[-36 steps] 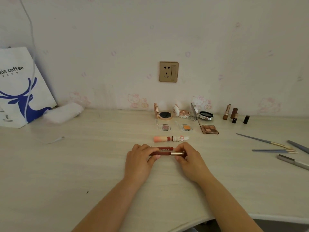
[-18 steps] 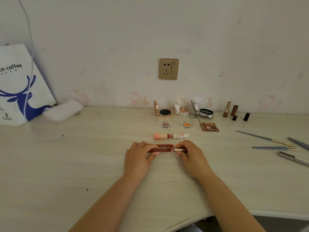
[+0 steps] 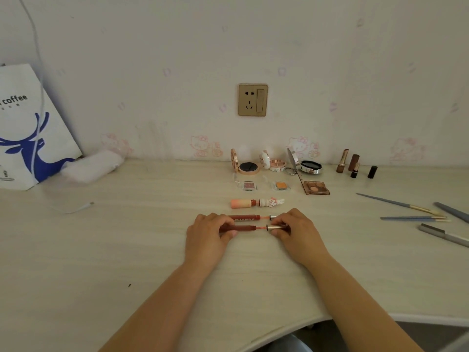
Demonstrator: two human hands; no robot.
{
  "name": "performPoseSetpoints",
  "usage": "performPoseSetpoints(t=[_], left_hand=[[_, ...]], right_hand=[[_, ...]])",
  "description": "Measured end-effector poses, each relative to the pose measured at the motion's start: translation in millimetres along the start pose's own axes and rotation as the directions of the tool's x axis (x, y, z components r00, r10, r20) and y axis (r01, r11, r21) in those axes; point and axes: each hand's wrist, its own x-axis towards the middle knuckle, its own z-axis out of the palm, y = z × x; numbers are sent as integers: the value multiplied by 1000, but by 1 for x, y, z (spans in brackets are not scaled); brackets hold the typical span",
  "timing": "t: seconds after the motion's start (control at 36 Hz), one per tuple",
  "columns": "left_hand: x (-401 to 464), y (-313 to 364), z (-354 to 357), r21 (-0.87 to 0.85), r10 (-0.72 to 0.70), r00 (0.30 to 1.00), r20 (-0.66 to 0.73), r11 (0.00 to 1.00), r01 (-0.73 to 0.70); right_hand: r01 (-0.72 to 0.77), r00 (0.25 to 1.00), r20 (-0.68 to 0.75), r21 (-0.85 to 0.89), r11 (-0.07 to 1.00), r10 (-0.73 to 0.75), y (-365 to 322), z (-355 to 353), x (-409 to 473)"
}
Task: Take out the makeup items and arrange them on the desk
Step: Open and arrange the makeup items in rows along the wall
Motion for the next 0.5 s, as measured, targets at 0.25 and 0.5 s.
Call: performPoseSetpoints(t=[0.25,0.5], left_hand=[[0,0,0,11,-36,999,18,999,35],[2,1,0,34,-52,998,42,998,51]], right_hand=[[-35,999,18,-33,999,35,1,1,1],[-42,999,30,-34,999,43,2,2,3]])
